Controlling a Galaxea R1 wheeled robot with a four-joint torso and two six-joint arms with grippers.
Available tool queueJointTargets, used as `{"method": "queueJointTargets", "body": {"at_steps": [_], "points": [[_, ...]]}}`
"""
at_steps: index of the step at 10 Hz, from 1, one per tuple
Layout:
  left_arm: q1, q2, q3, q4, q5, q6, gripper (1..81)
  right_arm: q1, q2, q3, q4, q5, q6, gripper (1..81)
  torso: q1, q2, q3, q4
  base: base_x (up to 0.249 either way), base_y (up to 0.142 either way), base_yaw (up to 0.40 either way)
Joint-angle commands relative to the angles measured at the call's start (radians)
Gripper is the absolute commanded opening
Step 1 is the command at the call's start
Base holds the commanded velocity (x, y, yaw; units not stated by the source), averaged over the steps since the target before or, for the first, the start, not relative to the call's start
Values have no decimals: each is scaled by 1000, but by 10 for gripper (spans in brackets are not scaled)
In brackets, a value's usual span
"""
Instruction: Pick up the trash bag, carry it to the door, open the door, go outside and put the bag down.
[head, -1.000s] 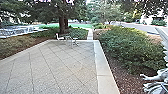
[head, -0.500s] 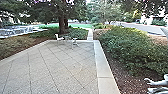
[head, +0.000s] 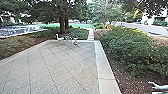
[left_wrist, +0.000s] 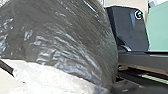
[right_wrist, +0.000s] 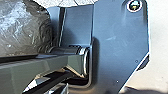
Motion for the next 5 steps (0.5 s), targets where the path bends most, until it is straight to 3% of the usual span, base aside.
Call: {"method": "queueJointTargets", "body": {"at_steps": [1,3,5], "points": [[-14,-18,11,-4,74,1,10,29,7,7,-1,-58,-1,811,0,0,-20,95,0,0,0],[-16,-35,42,-4,73,-3,10,29,7,10,-2,-56,-3,811,0,0,-26,156,0,0,0],[-23,-75,95,-6,73,-6,10,29,7,10,-4,-56,-3,811,0,0,-38,226,0,0,0]]}}
